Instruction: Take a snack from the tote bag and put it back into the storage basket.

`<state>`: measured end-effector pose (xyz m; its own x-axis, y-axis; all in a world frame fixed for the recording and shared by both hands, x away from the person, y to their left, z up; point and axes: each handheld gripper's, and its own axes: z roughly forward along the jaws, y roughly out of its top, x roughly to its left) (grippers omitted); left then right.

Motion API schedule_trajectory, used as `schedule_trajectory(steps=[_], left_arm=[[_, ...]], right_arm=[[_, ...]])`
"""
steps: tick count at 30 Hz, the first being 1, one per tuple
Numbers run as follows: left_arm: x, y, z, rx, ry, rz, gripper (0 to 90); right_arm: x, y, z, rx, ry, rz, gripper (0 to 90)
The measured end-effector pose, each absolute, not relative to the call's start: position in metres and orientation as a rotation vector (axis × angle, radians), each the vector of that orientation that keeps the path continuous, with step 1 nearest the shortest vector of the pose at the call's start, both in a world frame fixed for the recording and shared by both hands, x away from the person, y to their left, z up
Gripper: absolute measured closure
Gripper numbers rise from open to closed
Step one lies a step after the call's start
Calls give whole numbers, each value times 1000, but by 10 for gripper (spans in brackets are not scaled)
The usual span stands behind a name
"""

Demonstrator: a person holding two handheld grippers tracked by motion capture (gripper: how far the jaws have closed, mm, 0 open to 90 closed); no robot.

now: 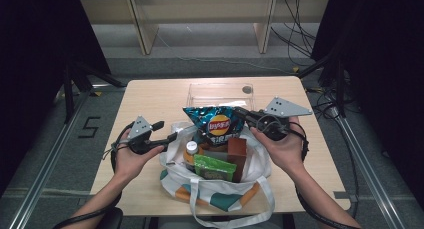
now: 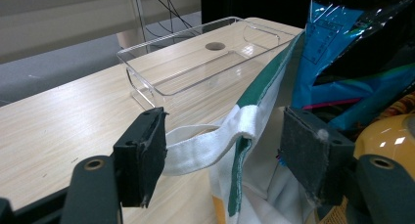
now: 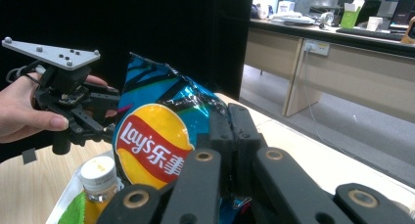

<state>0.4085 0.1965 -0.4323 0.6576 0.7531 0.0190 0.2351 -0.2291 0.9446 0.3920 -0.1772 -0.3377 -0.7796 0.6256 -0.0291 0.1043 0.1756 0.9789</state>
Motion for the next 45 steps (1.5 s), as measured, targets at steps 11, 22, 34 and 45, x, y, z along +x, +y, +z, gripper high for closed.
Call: schedule_trajectory(steps=[11,22,34,45], left_arm=[[410,197,-433,1775,790,586,334],[410,197,-433,1768,802,580,338],[410,198,-434,1768,805,580,339],[410,198,-434,1768,806,580,340]], right_arm=[[392,-174,-333,688,2001,1662,900],[394,-176,-325,683,1971,1685,900],[395,-175,-320,670,1947,1709,900],[397,-174,-314,668,1930,1723,900]])
